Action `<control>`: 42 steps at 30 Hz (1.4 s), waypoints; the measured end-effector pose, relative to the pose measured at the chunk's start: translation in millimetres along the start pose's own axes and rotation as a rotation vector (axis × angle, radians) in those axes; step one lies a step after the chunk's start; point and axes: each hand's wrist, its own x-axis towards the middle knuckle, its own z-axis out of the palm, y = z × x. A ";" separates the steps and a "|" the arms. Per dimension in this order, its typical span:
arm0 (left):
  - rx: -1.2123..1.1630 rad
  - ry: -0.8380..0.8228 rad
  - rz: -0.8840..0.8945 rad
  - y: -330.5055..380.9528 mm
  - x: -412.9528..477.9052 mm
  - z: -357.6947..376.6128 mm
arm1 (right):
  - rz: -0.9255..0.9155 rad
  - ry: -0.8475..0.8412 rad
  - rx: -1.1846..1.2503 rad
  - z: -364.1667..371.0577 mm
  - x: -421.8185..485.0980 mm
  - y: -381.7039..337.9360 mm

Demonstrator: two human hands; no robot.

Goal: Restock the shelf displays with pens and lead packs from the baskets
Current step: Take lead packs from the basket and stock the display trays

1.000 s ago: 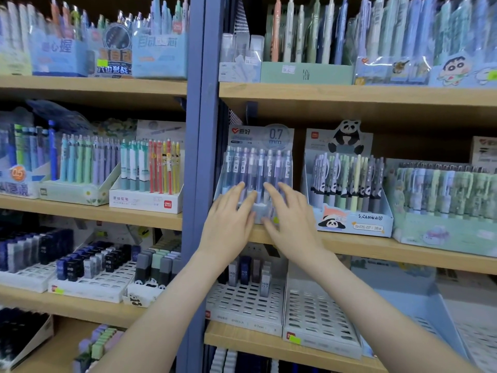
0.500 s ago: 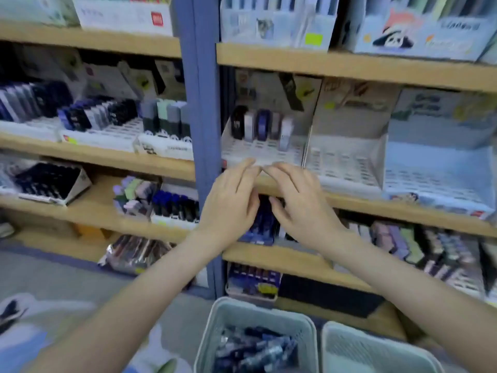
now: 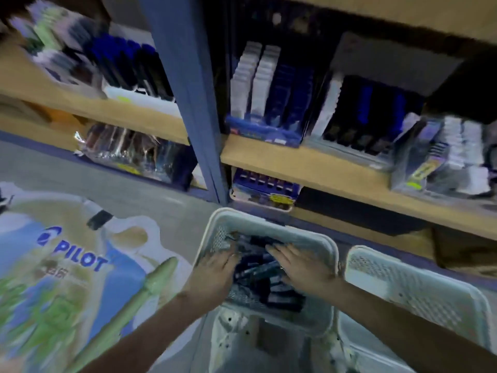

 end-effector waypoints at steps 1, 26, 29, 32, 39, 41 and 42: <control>-0.009 -0.009 -0.001 -0.8 -1.6 8.7 | 0.006 -0.001 -0.004 12.0 8.7 0.4; 0.276 -0.491 -0.073 40.5 67.8 70.0 | 0.066 0.389 -0.339 91.2 55.1 4.6; 0.283 -0.532 -0.051 40.7 67.5 66.9 | 0.102 0.315 -0.328 87.1 54.9 2.3; 0.258 -0.534 -0.084 41.1 64.0 63.4 | 0.058 0.411 -0.348 82.6 54.9 2.7; 0.245 -0.354 -0.086 36.9 58.4 72.6 | -0.033 0.597 -0.275 75.1 46.1 -2.3; 0.268 -0.348 -0.069 35.9 57.8 75.3 | -0.030 0.550 -0.208 71.7 41.3 -0.4; 0.274 -0.355 -0.056 36.4 57.8 73.9 | -0.013 0.474 -0.153 69.0 39.5 0.9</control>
